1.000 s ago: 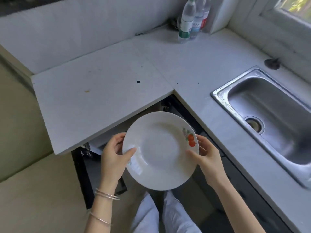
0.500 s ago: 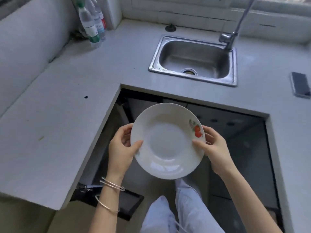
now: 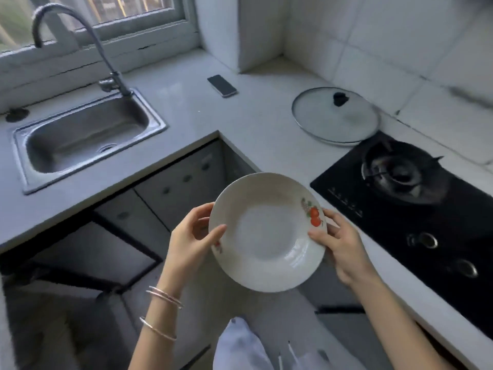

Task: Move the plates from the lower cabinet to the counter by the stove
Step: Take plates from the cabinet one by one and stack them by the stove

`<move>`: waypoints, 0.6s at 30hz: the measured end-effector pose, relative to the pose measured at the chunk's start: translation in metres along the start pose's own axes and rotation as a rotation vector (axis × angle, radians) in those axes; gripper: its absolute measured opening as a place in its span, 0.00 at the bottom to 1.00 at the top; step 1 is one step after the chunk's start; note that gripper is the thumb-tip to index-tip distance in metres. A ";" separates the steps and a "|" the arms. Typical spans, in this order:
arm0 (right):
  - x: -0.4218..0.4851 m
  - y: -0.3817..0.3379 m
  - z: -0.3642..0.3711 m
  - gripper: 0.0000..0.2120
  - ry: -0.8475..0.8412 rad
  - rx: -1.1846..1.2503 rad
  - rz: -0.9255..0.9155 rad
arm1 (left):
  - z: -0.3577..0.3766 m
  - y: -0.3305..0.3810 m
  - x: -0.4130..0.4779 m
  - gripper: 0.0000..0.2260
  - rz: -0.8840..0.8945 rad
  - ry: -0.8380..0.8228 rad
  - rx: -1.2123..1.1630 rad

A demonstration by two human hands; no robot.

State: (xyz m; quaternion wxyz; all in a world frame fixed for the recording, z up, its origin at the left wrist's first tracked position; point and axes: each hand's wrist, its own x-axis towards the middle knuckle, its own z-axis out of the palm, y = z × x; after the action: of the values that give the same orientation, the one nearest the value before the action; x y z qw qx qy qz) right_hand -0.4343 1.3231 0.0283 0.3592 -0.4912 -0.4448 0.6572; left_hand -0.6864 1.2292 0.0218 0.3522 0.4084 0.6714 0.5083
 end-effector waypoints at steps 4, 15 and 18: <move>-0.056 -0.003 -0.092 0.18 0.241 0.070 -0.047 | 0.090 0.026 -0.003 0.17 0.130 -0.255 0.051; -0.279 0.036 -0.305 0.17 0.877 0.261 -0.147 | 0.345 0.078 -0.120 0.22 0.325 -0.870 0.062; -0.336 0.050 -0.340 0.17 1.004 0.337 -0.154 | 0.401 0.090 -0.163 0.19 0.366 -1.002 0.064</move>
State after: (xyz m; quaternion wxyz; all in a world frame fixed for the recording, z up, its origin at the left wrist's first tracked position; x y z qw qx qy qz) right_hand -0.0211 1.0790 0.0499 0.6489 -0.6465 -0.1413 0.3755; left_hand -0.2452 1.2531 0.0238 0.5226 0.7221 0.3538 0.2831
